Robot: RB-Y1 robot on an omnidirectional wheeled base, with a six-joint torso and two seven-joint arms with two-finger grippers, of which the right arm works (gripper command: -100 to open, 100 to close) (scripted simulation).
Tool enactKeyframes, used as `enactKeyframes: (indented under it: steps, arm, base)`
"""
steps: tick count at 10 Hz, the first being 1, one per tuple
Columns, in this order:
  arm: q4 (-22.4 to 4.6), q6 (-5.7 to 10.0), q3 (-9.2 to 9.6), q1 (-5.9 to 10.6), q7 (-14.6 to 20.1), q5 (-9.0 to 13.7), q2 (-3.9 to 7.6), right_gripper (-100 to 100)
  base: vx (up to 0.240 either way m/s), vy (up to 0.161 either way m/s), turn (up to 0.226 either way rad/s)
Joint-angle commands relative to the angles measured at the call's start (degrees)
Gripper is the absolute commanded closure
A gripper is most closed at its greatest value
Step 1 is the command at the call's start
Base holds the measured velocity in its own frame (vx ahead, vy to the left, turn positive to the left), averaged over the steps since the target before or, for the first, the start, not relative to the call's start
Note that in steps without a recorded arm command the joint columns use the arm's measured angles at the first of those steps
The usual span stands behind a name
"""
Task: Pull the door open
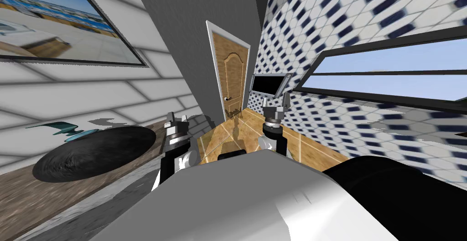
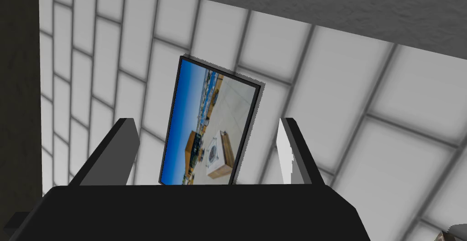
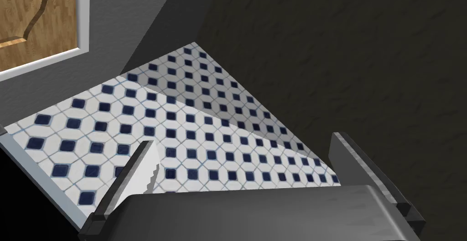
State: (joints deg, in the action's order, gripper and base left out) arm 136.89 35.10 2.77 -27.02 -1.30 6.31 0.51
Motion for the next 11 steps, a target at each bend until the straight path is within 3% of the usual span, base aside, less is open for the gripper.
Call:
enactKeyframes:
  steps: [1, 11]
  arm:
    - [-1.7, 0.16, 0.06, 0.61, 0.4, -0.2, 0.53, -100]
    - [-13.5, 1.24, 0.48, 4.88, 3.1, -1.8, 3.62, -100]
  base:
    - [0.087, -0.081, 0.074]
    - [0.106, 0.002, 0.044]
